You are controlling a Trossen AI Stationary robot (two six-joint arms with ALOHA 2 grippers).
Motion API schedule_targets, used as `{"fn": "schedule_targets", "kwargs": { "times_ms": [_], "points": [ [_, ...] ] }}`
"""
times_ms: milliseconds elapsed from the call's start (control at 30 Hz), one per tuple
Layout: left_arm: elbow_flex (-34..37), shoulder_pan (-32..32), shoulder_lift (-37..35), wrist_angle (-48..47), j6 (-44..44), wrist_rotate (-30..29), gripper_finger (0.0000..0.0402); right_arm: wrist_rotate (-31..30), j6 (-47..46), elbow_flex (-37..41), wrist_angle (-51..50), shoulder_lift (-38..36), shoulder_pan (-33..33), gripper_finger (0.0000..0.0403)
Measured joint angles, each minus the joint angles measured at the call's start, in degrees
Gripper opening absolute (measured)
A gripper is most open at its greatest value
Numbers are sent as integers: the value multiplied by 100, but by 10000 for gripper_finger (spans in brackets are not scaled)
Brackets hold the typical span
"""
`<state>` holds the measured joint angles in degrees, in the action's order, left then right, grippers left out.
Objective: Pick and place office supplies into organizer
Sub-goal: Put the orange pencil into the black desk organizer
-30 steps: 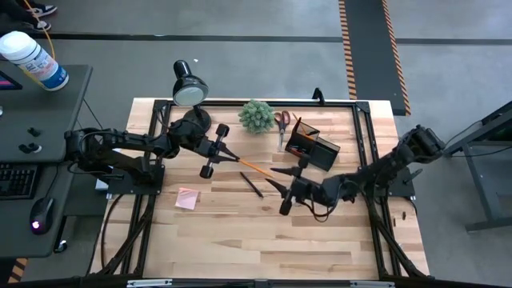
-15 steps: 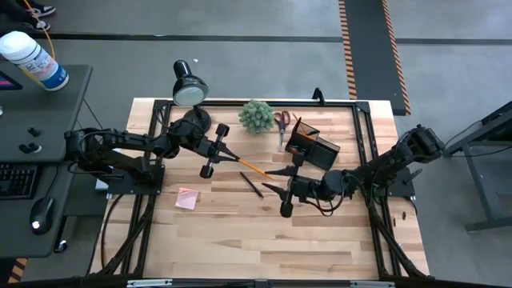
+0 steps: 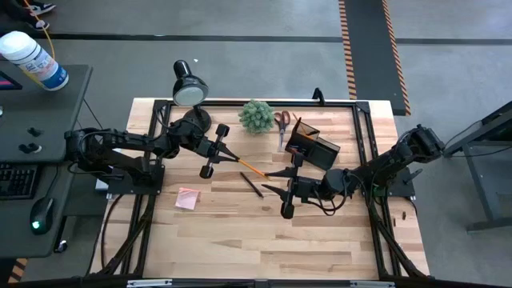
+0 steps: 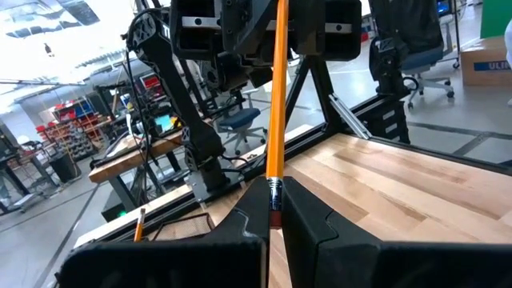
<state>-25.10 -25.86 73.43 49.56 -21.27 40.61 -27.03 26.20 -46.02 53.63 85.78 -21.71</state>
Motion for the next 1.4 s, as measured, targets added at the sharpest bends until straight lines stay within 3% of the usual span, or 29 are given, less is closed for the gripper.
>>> {"fn": "schedule_targets", "kwargs": {
  "times_ms": [300, 600, 867, 1033, 1133, 1400],
  "points": [
    [0, 6, 7, -31, -92, 33, 0, -88, 322, -3, 24, -17, 4, 18],
    [2, 6, 7, -18, -97, -68, 17, -118, 318, -9, -7, -20, 4, 18],
    [1, 6, 7, 6, -295, -141, 73, -230, -43, -9, -219, -13, 2, 18],
    [-4, -6, 0, 17, -297, -496, 113, -303, -308, 7, -460, 12, -18, 17],
    [-4, 0, 0, 0, -298, -604, 134, -841, -424, 4, -599, 2, -40, 17],
    [-4, 0, 0, -50, -266, -843, 160, -3872, -386, 4, -1888, -614, -221, 17]
  ]
}}
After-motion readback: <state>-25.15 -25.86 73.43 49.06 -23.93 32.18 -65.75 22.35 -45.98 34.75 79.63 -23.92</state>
